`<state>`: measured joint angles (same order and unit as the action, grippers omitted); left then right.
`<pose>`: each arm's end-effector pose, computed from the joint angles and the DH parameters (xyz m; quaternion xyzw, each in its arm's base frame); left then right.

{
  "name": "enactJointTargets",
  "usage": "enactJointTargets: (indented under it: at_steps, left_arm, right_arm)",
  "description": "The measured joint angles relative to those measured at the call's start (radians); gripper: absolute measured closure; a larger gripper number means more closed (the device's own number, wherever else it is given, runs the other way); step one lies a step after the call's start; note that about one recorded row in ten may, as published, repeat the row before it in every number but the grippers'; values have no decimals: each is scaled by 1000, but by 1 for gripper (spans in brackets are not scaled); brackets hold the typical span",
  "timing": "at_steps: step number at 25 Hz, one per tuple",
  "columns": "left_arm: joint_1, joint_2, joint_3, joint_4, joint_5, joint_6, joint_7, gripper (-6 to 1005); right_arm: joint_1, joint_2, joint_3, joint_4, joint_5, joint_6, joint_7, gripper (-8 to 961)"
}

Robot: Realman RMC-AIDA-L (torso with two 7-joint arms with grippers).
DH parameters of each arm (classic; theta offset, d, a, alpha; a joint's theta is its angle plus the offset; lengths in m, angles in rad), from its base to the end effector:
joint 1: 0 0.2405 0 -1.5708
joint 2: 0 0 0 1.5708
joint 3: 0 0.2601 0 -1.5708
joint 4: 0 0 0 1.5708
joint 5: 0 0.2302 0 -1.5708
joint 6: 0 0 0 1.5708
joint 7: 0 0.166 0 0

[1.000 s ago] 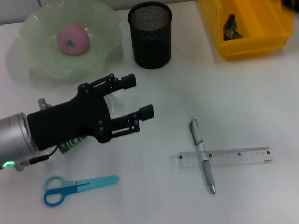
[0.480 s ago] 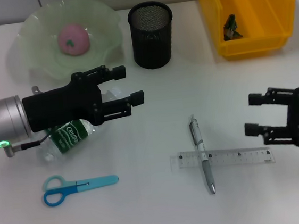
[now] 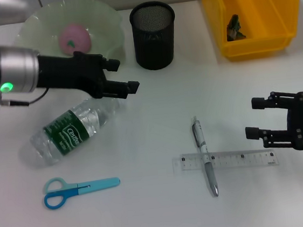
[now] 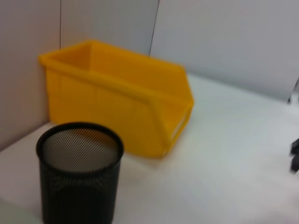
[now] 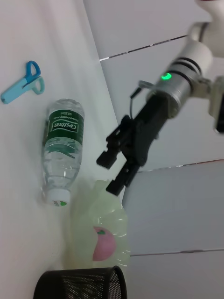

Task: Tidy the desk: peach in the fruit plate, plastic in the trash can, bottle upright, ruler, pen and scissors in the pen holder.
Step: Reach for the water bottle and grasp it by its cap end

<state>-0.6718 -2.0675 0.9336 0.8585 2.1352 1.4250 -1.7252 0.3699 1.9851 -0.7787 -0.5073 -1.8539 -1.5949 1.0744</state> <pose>-0.2085 0.4100 -0.0218 -0.9675 -0.1978 -0.1036 0.1189 0.3279 0.3010 -0.0101 -0.9411 0.1710 0.2444 0.1590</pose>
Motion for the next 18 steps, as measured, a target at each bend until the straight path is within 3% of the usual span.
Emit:
enactJointTargets:
  at_steps: [1, 5, 6, 11, 18]
  left_arm:
    - [-27, 0, 52, 56, 67, -14, -103, 335]
    - [-61, -1, 91, 104, 144, -20, -206, 337]
    - [-115, -2, 132, 131, 240, -21, -328, 338]
    - [-189, -5, 220, 128, 379, -22, -482, 341]
    - [-217, -7, 289, 107, 418, -35, -545, 345]
  right_arm:
    - [1, 0, 0, -1, 0, 1, 0, 212]
    - [4, 0, -1, -4, -1, 4, 0, 212]
    - [6, 0, -2, -5, -1, 11, 0, 212]
    - [8, 0, -2, -5, -2, 24, 0, 212]
    - [7, 0, -2, -4, -2, 25, -1, 213]
